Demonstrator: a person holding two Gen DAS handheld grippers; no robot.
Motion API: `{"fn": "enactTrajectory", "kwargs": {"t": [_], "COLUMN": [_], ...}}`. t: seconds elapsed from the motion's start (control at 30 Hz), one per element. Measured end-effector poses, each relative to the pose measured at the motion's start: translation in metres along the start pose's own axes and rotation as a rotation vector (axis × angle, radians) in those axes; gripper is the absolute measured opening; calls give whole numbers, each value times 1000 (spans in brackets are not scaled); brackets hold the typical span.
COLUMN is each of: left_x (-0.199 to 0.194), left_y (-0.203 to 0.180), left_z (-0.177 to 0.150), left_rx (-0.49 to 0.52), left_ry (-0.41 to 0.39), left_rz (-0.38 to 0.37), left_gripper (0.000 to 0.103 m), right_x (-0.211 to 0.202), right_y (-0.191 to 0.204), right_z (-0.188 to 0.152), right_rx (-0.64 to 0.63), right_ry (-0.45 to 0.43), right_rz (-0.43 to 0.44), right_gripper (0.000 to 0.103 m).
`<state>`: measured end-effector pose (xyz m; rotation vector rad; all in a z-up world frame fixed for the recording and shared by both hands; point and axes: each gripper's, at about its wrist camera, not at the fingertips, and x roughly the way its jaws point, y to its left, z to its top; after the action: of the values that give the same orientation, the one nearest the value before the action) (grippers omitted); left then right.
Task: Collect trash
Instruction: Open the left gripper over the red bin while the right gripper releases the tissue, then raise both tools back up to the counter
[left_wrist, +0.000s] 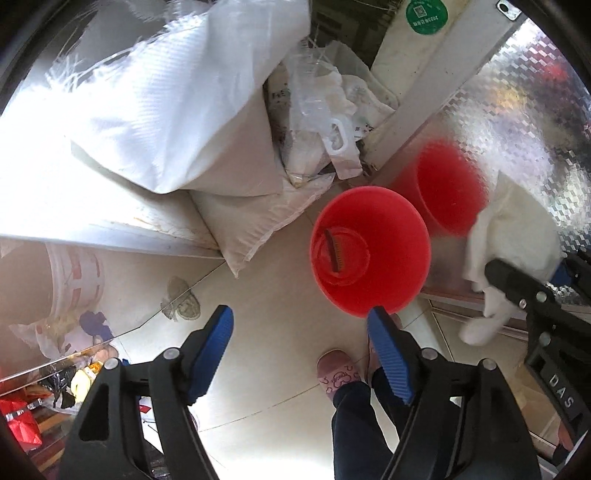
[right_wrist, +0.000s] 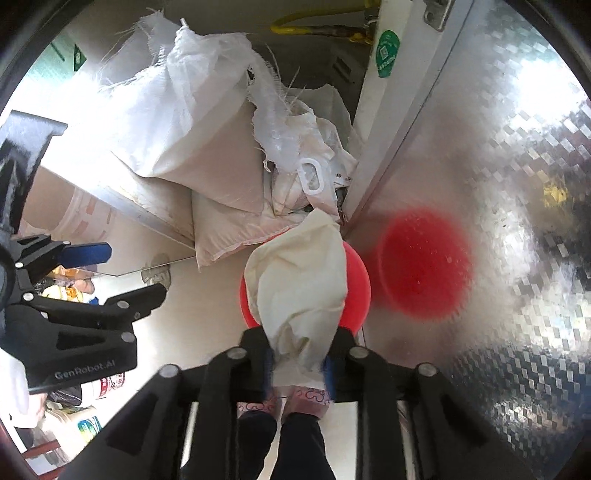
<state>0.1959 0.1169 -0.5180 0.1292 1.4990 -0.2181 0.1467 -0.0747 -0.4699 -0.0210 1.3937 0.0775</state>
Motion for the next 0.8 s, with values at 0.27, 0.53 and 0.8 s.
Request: {"fn": "enactTrajectory", "kwargs": {"t": [0.27,0.53,0.8], "left_x": [-18,-103,-203], "left_y": [4,-9,-24], "left_z": [-8,-19,-23], "left_rx": [-14,9,12], "left_ry": [8,-71,-150], "left_rz": [-57,-37,-25], "left_gripper": [73,73,77], "right_x": [-11,-82,-176], "right_y": [9,12,12], "right_z": [-3,-4,-2], "right_rx": [-2,-5,2], "right_ry": [7,-72,-161], "right_rz": [8,-10,-11], "right_gripper": [42,51,55]}}
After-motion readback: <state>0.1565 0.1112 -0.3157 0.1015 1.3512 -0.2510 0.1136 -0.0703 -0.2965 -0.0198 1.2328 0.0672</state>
